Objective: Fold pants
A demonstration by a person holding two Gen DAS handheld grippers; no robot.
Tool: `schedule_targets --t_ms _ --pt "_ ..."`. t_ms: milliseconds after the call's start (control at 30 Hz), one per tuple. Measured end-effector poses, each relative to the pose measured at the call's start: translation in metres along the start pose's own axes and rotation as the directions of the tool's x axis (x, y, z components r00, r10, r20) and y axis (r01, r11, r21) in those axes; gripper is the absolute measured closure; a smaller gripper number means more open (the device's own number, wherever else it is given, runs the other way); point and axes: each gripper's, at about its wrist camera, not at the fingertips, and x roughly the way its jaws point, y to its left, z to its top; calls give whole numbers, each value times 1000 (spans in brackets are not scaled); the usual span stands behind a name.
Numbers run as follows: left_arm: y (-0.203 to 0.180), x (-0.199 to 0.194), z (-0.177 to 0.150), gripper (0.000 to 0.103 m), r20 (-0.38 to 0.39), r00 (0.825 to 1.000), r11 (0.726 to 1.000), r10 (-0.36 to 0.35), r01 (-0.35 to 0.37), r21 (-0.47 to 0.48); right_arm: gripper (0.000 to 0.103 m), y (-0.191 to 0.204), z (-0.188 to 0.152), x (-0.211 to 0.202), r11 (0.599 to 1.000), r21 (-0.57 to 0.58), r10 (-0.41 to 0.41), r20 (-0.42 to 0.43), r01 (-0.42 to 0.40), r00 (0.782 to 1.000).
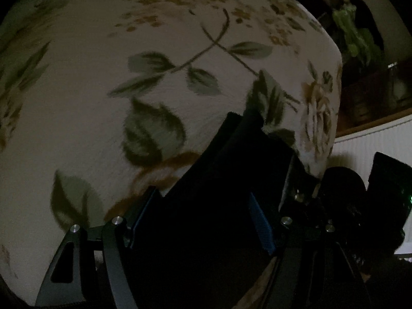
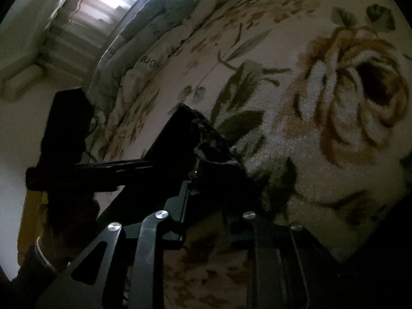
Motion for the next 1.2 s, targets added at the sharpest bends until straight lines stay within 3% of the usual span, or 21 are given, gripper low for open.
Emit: schedule_targets --t_ms 67,133,233,333,467,733,1033,1200 --pt "-2 2 3 44 8 1000 1000 -12 12 15 84 2 -1 -1 1000 -18 -1 3 1 1000" --pt "-5 1 4 76 19 999 999 -40 39 31 86 4 -1 -2 1000 -28 7 8 -7 1000" --pt "-8 -8 0 90 51 997 998 -57 55 40 88 6 -1 -3 999 -29 19 12 -19 1000" --pt "-6 -28 -8 92 113 989 995 -95 93 22 88 14 1 -7 998 -40 59 27 -58 998" --pt "-3 -60 -21 92 194 973 992 -124 125 8 89 37 3 -20 981 -105 170 38 -165 985" --pt "11 -128 -69 93 339 929 987 -145 161 -20 89 99 -7 -28 907 -194 377 -24 -374 926" --pt "45 -168 -137 93 462 877 972 -134 207 -111 89 147 -30 -13 853 -237 437 -164 -465 885" --pt "67 -169 -166 93 498 859 956 -119 235 -178 89 170 -45 6 837 -260 423 -249 -481 871"
